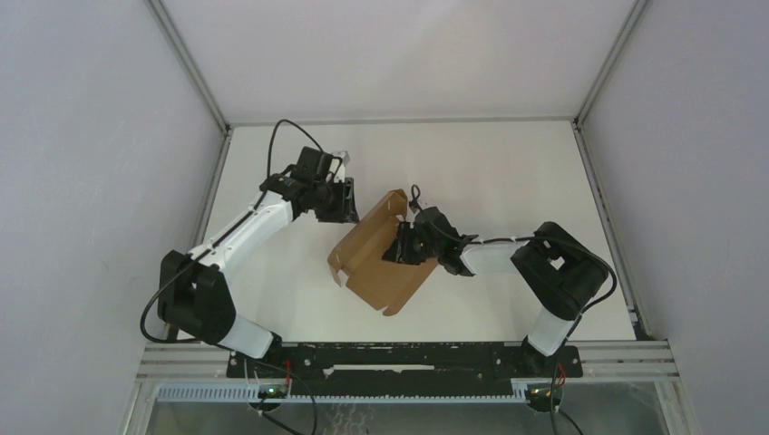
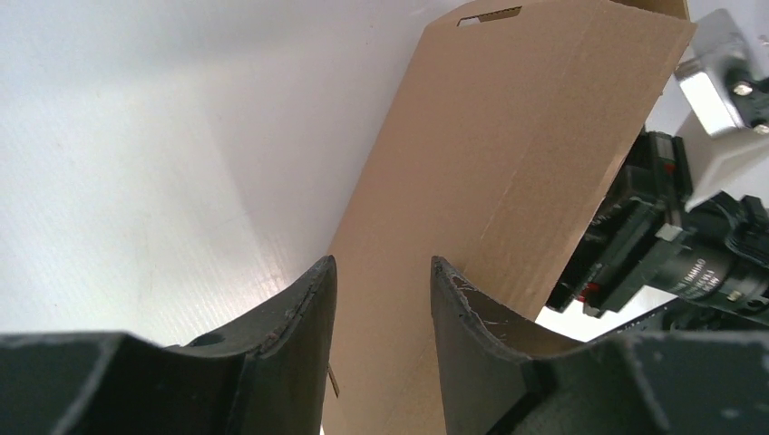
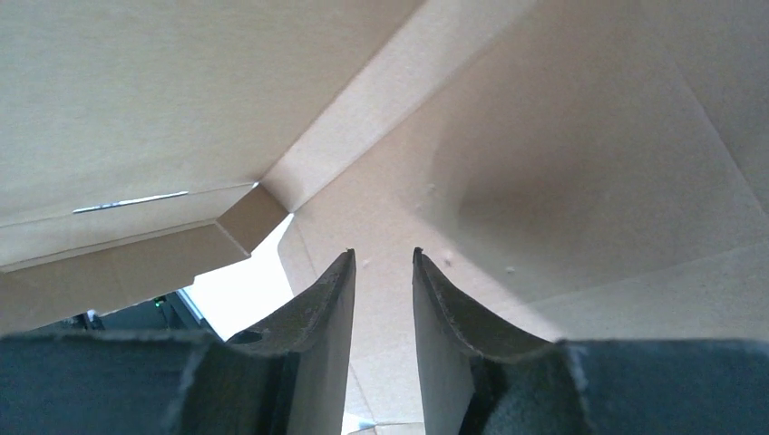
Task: Fold the paper box
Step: Fold the paper box at the center of the board.
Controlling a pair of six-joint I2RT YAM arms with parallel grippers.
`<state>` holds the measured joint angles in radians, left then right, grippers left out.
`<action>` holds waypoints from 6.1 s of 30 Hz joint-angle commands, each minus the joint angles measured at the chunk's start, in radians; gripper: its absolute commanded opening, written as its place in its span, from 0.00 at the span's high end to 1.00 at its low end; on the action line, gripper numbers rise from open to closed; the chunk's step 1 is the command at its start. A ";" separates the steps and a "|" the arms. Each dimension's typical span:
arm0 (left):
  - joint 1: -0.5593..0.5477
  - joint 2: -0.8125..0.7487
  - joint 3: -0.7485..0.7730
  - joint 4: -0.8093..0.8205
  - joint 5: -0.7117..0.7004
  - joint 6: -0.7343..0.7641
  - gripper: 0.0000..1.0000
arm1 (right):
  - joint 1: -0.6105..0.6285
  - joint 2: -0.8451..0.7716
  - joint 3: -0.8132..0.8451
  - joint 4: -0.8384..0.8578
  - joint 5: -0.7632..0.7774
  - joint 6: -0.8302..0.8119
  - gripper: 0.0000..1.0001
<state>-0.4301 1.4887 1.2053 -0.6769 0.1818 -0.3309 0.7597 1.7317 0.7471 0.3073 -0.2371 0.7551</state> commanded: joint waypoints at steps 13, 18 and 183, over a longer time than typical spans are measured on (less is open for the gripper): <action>-0.006 -0.064 0.078 -0.011 -0.024 0.010 0.52 | 0.013 -0.192 -0.021 -0.124 0.076 -0.044 0.60; -0.006 -0.070 0.074 -0.013 -0.016 0.009 0.52 | 0.001 -0.152 -0.084 -0.085 0.071 0.002 0.60; -0.168 0.090 0.077 -0.055 -0.091 0.044 0.52 | -0.476 0.435 0.407 0.588 -0.663 0.251 0.58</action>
<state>-0.5892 1.5707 1.2400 -0.6846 0.0956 -0.3119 0.2588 2.1490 1.1015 0.8768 -0.8856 1.0054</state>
